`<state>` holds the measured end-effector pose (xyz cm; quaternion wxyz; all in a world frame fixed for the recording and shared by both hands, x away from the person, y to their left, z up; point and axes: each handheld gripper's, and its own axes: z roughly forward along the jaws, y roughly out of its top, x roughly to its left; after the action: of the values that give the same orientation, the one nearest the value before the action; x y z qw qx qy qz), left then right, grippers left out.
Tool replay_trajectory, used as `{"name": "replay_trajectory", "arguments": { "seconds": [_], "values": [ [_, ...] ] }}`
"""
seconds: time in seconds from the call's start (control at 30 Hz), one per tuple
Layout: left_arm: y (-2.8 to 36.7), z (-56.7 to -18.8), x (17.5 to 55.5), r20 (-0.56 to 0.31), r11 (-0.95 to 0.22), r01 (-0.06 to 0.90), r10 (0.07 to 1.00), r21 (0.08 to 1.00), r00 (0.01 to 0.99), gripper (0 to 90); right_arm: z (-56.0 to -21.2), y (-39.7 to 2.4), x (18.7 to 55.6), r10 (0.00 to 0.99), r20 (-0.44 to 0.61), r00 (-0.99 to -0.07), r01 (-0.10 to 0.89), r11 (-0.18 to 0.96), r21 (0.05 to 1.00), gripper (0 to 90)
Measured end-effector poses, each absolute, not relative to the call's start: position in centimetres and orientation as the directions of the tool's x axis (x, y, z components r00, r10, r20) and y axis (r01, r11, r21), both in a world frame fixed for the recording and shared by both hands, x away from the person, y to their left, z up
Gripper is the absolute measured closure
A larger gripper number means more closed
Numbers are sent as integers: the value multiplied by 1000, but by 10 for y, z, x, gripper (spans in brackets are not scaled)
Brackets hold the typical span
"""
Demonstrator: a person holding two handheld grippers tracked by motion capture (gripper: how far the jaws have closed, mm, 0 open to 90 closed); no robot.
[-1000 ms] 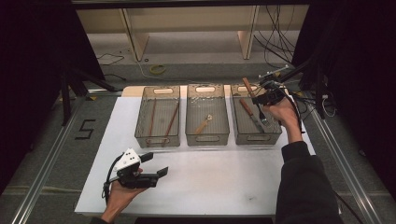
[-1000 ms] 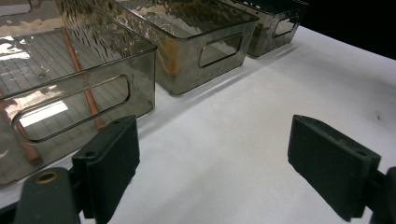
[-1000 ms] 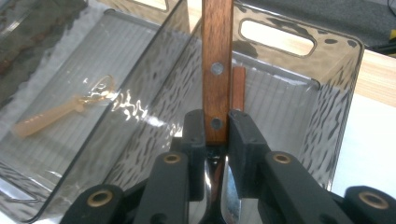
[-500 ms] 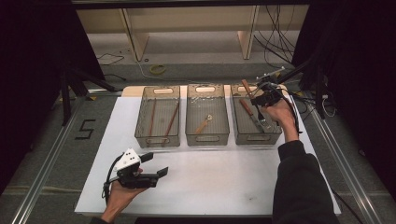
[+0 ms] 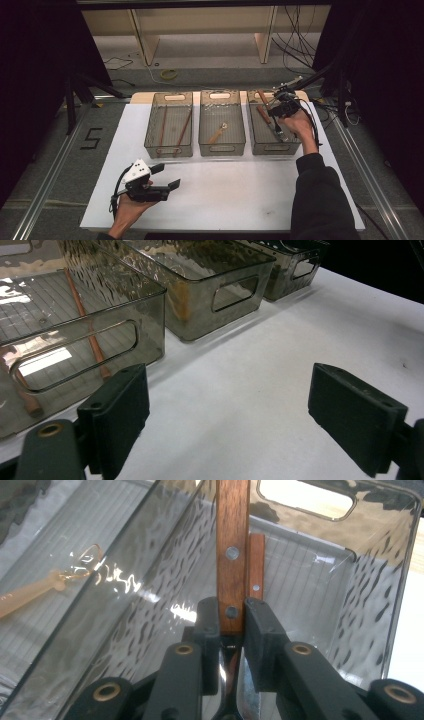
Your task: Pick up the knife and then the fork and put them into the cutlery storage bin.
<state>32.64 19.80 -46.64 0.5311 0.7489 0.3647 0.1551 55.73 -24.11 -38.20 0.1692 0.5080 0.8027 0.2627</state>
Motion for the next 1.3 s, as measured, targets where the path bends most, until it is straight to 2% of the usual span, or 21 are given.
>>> {"name": "replay_trajectory", "arguments": {
  "seconds": [0.87, 0.93, 1.0, 1.3],
  "values": [
    [198, -466, 326, -153, -171, 380, 712, 909, 685, 160, -406, -240, 557, 906, -7, -424, 761, 360, 540, 775],
    [198, -466, 326, -152, -171, 379, 712, 910, 686, 160, -408, -240, 558, 912, -17, -410, 765, 354, 538, 745],
    [198, -466, 326, -154, -170, 380, 712, 909, 685, 160, -407, -240, 559, 917, 13, -399, 774, 329, 541, 617],
    [198, -466, 326, -151, -172, 379, 712, 909, 686, 160, -395, -238, 551, 911, 28, -412, 744, 319, 587, 538]
  ]
}}
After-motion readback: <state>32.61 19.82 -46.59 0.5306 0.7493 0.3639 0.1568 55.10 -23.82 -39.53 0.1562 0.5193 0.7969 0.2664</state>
